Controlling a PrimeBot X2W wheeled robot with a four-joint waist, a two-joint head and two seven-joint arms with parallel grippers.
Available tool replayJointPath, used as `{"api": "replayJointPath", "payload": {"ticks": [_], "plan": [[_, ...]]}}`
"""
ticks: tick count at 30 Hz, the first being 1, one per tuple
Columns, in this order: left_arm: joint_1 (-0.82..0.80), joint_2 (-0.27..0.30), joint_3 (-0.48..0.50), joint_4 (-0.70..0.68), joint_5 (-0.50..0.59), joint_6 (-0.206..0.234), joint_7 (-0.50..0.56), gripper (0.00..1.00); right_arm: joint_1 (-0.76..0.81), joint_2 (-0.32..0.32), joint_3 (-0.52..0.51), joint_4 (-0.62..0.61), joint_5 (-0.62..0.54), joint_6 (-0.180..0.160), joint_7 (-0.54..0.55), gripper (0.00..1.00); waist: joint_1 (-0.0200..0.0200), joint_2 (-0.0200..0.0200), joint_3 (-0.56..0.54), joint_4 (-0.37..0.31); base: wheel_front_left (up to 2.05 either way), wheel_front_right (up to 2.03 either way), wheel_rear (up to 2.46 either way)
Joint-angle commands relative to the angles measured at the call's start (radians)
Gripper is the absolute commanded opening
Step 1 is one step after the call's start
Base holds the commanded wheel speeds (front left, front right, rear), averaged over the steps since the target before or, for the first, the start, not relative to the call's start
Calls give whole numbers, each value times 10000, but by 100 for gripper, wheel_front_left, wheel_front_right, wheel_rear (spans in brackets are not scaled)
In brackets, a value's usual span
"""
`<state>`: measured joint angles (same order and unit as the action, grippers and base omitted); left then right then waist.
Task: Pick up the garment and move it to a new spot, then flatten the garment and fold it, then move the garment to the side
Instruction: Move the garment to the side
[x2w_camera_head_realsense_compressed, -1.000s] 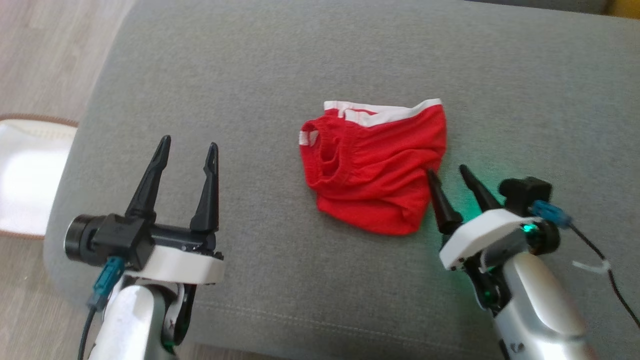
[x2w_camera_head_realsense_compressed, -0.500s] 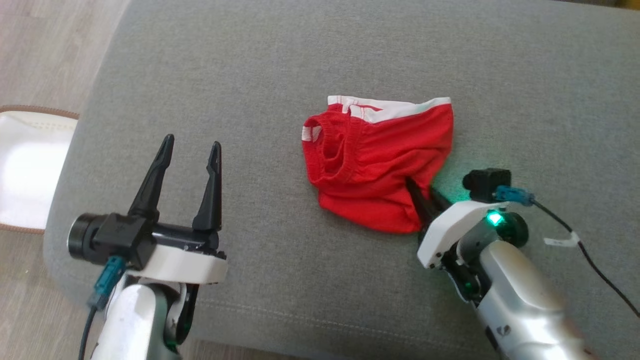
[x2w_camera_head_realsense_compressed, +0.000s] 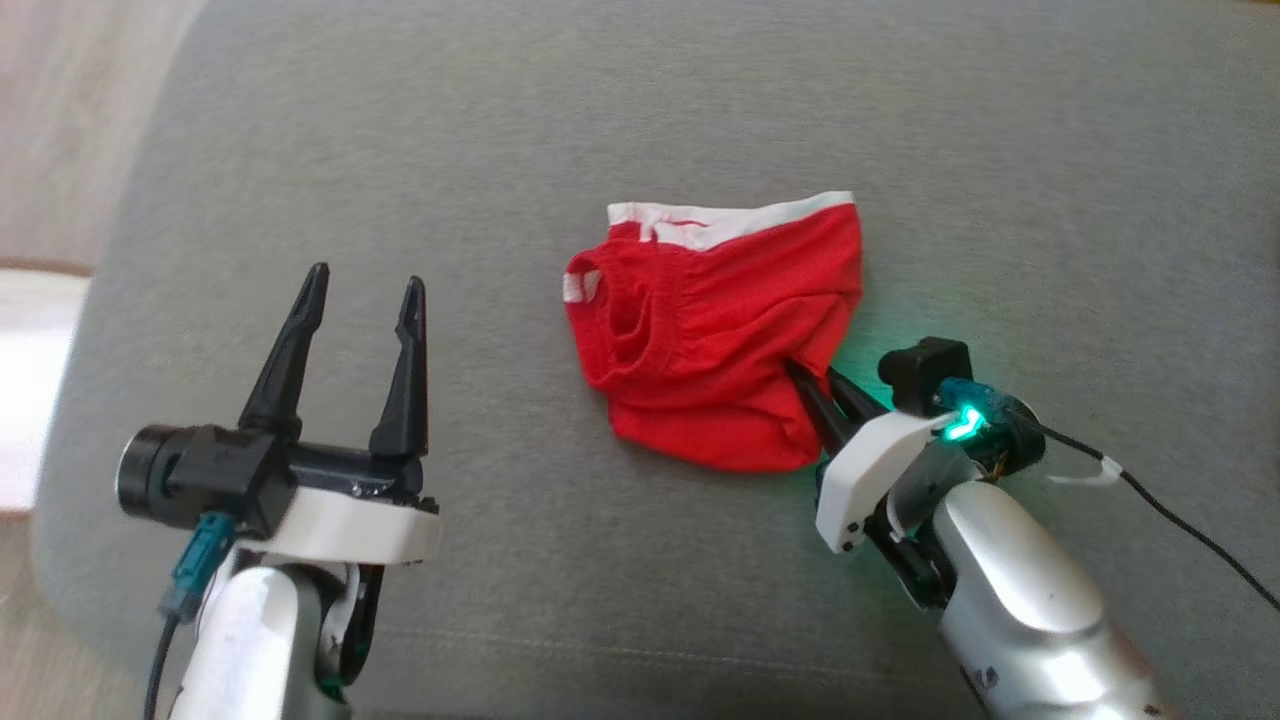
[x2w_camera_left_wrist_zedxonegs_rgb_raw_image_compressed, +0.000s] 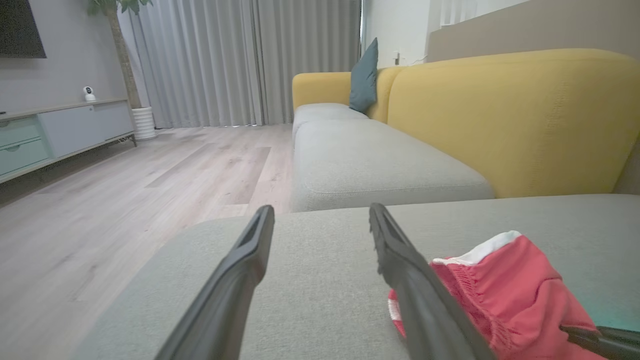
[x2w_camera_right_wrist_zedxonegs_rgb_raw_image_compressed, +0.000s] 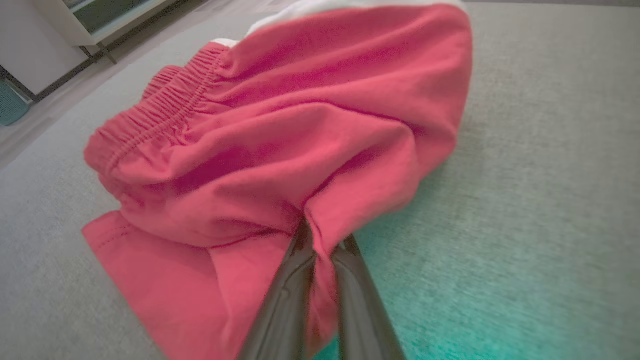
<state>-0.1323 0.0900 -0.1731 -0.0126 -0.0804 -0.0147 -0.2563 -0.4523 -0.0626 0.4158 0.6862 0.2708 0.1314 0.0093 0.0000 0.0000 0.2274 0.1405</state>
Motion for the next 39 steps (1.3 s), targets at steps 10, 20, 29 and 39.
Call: {"api": "replayJointPath", "payload": {"ticks": [10,20,29,39], "plan": [[-319,234,455,-674,193,-148,-55,100,662,-1351,544,-2477,-919,-7,935,0,0,0,333,-2227,0,0,0],[-814,532,248,-1000,373,-420,-55,100,-111,-2505,808,-3788,-691,-7,1340,0,0,0,1301,-3857,0,0,0],[-1267,884,83,-1168,481,-593,-48,100,-935,-4174,-56,-4404,-653,-7,1362,0,0,0,2080,-4483,0,0,0],[-1782,1214,-170,-1490,558,-742,175,100,-1278,-5263,-2381,-4859,-568,-7,1534,0,0,0,3028,-4904,0,0,0]]}}
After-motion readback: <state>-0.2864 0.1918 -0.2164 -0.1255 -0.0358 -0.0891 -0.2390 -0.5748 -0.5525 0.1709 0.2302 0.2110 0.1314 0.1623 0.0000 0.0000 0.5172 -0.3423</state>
